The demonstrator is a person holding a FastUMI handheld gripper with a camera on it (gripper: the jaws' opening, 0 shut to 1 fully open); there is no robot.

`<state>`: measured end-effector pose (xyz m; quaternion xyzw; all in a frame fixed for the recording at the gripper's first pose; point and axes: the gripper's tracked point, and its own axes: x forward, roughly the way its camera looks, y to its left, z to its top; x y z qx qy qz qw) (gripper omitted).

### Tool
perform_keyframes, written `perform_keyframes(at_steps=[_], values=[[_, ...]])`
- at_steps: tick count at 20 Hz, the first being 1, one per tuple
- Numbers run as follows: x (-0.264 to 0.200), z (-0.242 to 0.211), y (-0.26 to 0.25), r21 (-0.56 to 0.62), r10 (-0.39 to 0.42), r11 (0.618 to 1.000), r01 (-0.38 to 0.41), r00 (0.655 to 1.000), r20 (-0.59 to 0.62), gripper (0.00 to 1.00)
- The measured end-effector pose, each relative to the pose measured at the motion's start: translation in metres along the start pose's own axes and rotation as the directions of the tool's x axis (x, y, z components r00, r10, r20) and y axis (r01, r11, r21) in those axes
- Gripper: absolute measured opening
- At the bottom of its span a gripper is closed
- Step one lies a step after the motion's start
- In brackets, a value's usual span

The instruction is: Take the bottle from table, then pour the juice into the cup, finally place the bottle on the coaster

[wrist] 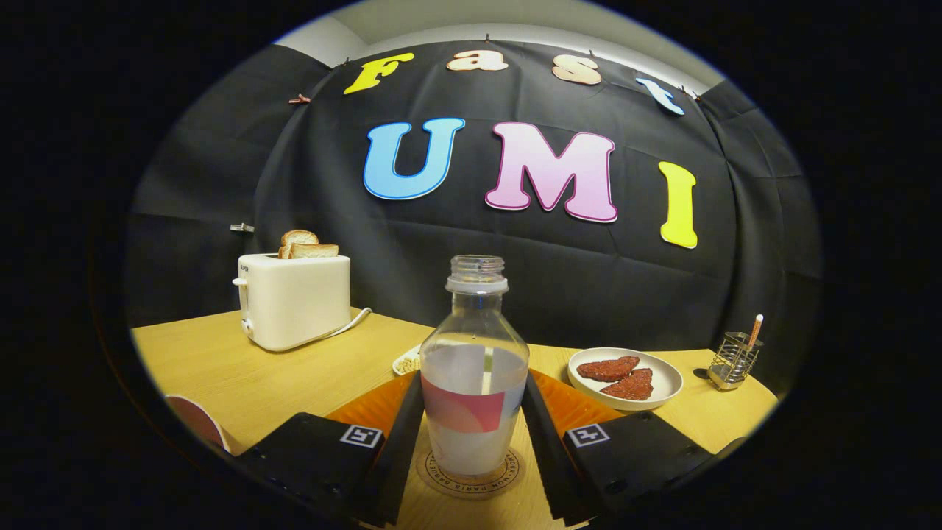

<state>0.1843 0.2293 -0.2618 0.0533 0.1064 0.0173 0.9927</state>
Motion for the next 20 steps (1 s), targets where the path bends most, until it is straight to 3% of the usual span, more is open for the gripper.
perform_keyframes(at_steps=[4,7,15,20], values=[[-0.001,-0.001,-0.002,0.026,0.009,1.0,-0.008,1.0,-0.01,0.83],[-0.005,-0.002,0.003,0.025,0.041,0.999,-0.041,0.999,-0.018,0.99],[-0.028,0.003,-0.026,0.002,-0.002,1.0,0.002,0.999,-0.038,0.98],[-0.07,0.029,-0.043,-0.01,-0.01,1.0,0.01,0.999,-0.042,0.98]])
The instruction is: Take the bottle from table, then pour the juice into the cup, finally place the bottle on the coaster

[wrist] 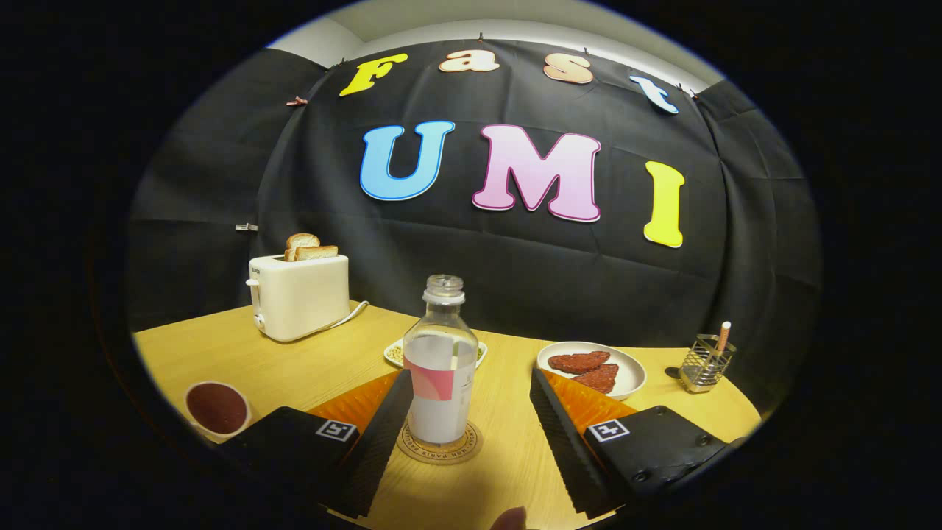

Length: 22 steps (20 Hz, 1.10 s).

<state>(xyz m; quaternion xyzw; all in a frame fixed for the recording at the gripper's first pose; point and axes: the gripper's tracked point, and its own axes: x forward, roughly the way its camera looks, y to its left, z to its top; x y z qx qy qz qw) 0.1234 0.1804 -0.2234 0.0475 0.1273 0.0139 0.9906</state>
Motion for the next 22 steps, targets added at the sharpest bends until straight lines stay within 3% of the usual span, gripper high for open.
perform_keyframes(at_steps=[11,22], values=[[-0.106,0.097,-0.022,0.012,-0.099,0.995,0.099,0.995,0.024,0.97],[-0.18,0.179,-0.056,-0.087,-0.227,0.968,0.234,0.97,0.083,0.97]])
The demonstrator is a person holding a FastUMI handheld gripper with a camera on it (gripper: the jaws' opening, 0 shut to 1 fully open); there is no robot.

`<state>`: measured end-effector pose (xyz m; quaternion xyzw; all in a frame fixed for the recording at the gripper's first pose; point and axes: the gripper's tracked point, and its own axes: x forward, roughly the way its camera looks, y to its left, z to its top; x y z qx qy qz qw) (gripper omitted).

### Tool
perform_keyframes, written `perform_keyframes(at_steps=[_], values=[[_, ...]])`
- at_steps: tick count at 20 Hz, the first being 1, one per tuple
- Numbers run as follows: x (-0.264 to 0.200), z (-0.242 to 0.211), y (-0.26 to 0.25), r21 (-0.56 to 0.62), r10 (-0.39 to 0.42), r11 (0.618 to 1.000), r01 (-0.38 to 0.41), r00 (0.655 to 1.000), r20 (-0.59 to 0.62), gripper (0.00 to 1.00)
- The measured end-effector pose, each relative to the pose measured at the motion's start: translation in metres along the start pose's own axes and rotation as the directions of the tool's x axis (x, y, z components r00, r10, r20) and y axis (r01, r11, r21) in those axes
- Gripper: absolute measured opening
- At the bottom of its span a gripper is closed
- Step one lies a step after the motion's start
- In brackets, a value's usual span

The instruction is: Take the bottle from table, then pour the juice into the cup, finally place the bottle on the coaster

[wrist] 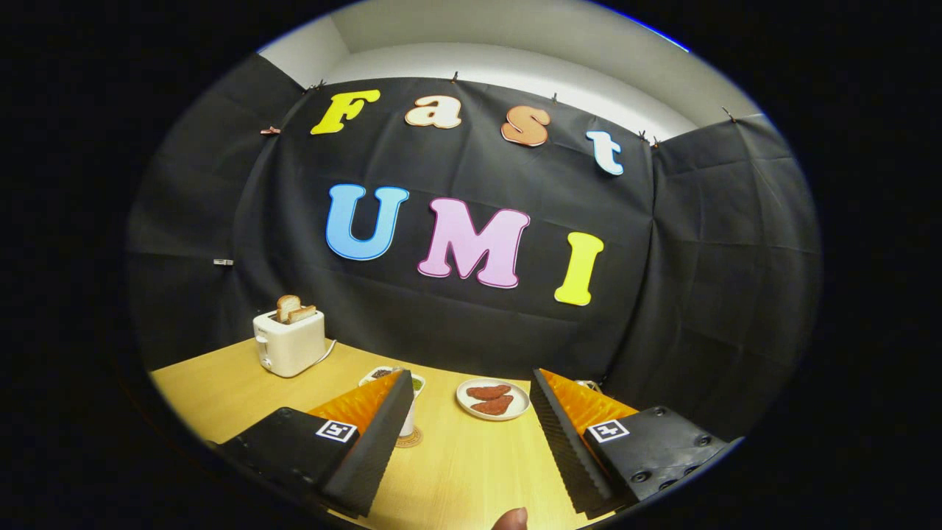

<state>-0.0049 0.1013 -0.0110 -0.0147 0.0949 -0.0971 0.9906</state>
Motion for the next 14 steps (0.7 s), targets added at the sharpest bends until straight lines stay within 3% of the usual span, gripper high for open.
perform_keyframes(at_steps=[5,14], values=[[-0.01,0.025,-0.023,-0.075,-0.025,0.997,0.028,0.999,0.032,0.97],[-0.02,0.035,-0.065,-0.046,-0.057,0.997,0.06,0.997,0.06,0.97]])
